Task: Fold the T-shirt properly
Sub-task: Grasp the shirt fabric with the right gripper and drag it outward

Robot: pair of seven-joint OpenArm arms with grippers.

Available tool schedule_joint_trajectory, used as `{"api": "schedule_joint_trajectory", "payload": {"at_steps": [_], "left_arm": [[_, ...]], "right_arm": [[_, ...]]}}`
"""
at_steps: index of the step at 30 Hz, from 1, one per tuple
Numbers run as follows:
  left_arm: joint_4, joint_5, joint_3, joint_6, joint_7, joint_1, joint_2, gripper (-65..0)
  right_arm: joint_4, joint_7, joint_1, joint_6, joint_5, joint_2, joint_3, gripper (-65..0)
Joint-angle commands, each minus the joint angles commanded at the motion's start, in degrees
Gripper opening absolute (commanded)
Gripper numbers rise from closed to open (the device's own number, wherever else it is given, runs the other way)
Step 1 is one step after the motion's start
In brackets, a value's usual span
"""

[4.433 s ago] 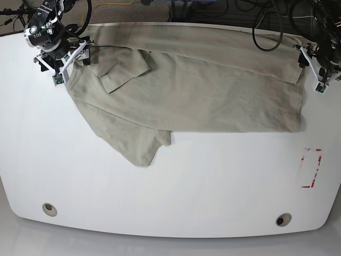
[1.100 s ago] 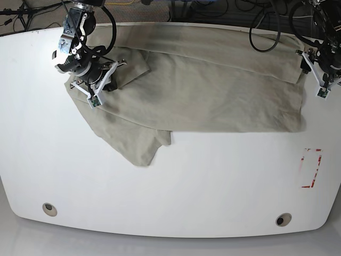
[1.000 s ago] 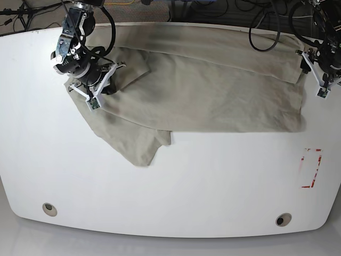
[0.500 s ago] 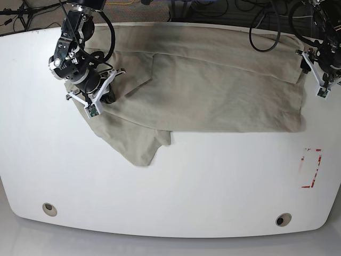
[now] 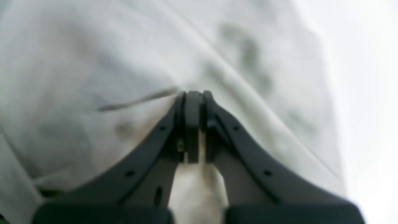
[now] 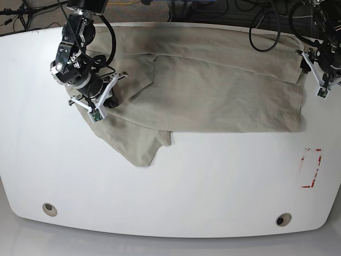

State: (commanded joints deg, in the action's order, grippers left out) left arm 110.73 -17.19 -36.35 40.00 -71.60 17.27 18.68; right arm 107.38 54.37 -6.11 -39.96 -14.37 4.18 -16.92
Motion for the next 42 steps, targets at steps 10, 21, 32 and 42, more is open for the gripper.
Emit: {"api": "schedule_joint_trajectory", "payload": {"at_steps": [10,21,32,42], "left_arm": [[0.0,0.0,0.0,0.0,-0.09,0.0,-0.09,-26.5],[0.0,0.0,0.0,0.0,-0.09,0.09,-0.09,-26.5],[0.09,-0.09,0.09,0.0,-0.18,-2.73,-0.09,-26.5],[0.18,-0.18,0.0,0.0,-0.26,-9.41,-0.18,-26.5]], "right_arm": [[-1.32,-0.09,1.76,0.0,0.0,-0.18,0.09,-64.8],[-2.99,-0.09,2.64,0.53,0.62,0.26,-0.18,-29.8],[-7.03,-0.44,8.88,3.96,0.79,2.37,-4.04,-19.0],[-28.4,-7.21,20.13,4.92,0.62,8.97,-2.29,-19.0]]}}
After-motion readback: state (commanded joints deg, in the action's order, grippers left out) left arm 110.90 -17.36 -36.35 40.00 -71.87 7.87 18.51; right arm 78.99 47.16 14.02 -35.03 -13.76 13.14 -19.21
